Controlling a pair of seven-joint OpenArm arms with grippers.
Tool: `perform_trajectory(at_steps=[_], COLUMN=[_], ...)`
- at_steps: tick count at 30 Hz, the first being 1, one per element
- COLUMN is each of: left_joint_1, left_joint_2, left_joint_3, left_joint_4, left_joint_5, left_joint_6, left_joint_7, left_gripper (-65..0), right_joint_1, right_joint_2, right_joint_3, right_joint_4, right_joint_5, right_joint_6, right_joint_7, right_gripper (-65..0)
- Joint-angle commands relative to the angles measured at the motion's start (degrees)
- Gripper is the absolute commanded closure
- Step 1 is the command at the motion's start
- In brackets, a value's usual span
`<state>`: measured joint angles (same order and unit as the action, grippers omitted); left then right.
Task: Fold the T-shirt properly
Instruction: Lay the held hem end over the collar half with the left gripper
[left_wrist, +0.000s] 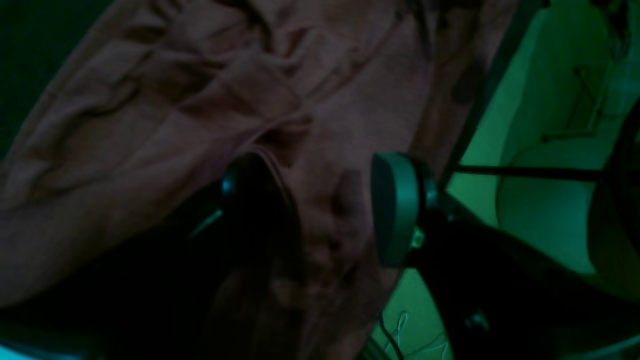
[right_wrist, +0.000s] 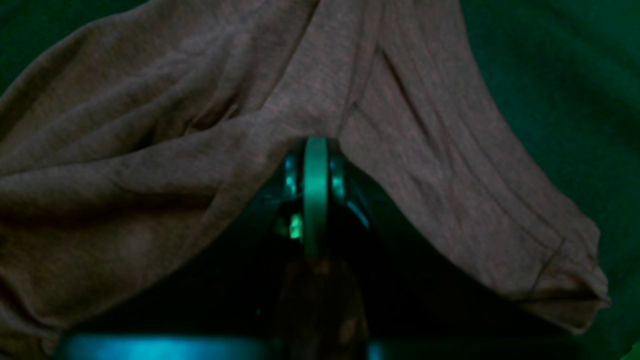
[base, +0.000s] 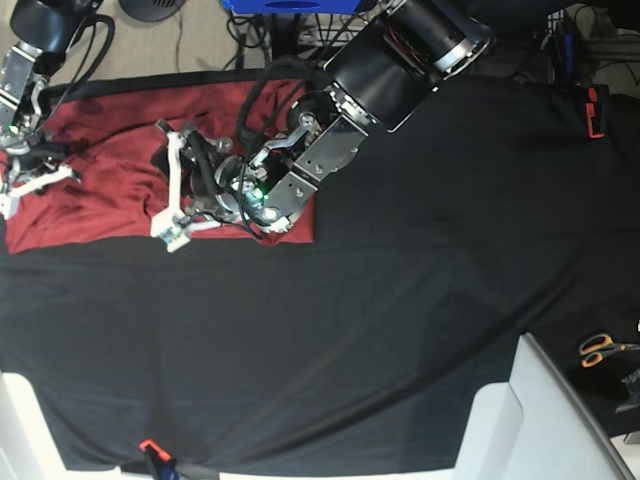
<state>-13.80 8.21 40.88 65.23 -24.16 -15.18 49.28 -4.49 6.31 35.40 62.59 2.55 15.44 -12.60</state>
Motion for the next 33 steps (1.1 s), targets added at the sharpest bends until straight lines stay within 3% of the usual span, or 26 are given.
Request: perform_trajectory(at_steps=[1,6,10,13,15,16,17,18,21,23,33], left_joint_1=[-1.7,-5.7,-7.3,-7.2,-6.6,-6.3,-5.1,-3.6,1.4,3.6,6.0], left_joint_2=[0.8,0.8,0.8,-2.4,-5.6,-7.3,-8.7,-10.0,-12.6,-14.2,-14.8], left_joint_3=[-0.2,0.5,0.2,0.0,-0.1,-0.1,-0.3,-0.9,-5.1,-6.1,-6.1], left_joint_4=[1.1,-1.7,0.1,4.9,7.8,9.1,10.4,11.7,14.1,15.5,16.0], left_joint_5=[-2.2,-14.8,-16.2,-16.2,-16.5,-16.6,-16.6,-16.5,-16.3,-16.3,-16.2], left_joint_6=[-0.4,-0.4,-0.3,-0.2,-0.1,0.6,3.1,7.0,19.1,24.3,25.4], left_joint_7=[-1.0,-6.3,-6.2,-6.2,-4.8,-3.0,-1.2,-0.2,0.2,0.2,0.0], left_gripper=[-32.3,-32.1,-32.1,-31.1,-22.2,-13.5,-3.0,0.0,0.0,0.0,0.0], right_joint_1=[0.6,1.1,1.1,1.1,1.1,1.1,1.1,1.0,1.0,1.0,1.1], right_joint_2=[0.8,0.5,0.4,0.4,0.4,0.4,0.4,0.4,0.4,0.6,0.8], right_joint_3=[0.1,0.1,0.1,0.0,0.0,0.0,0.0,0.0,0.0,0.0,0.0], right_joint_4=[0.7,0.8,1.1,1.3,1.3,1.3,1.3,1.3,1.3,1.2,1.2], right_joint_5=[0.0,0.0,0.0,0.0,0.0,0.0,0.0,0.0,0.0,0.0,0.0], right_joint_6=[-0.2,-0.2,-0.2,-0.2,-0.2,-0.2,-0.2,-0.2,-0.2,-0.2,-0.2], right_joint_7=[1.1,1.0,1.0,1.0,1.0,1.0,1.0,1.0,1.0,1.0,1.0], right_gripper=[0.0,0.0,0.0,0.0,0.0,0.0,0.0,0.0,0.0,0.0,0.0])
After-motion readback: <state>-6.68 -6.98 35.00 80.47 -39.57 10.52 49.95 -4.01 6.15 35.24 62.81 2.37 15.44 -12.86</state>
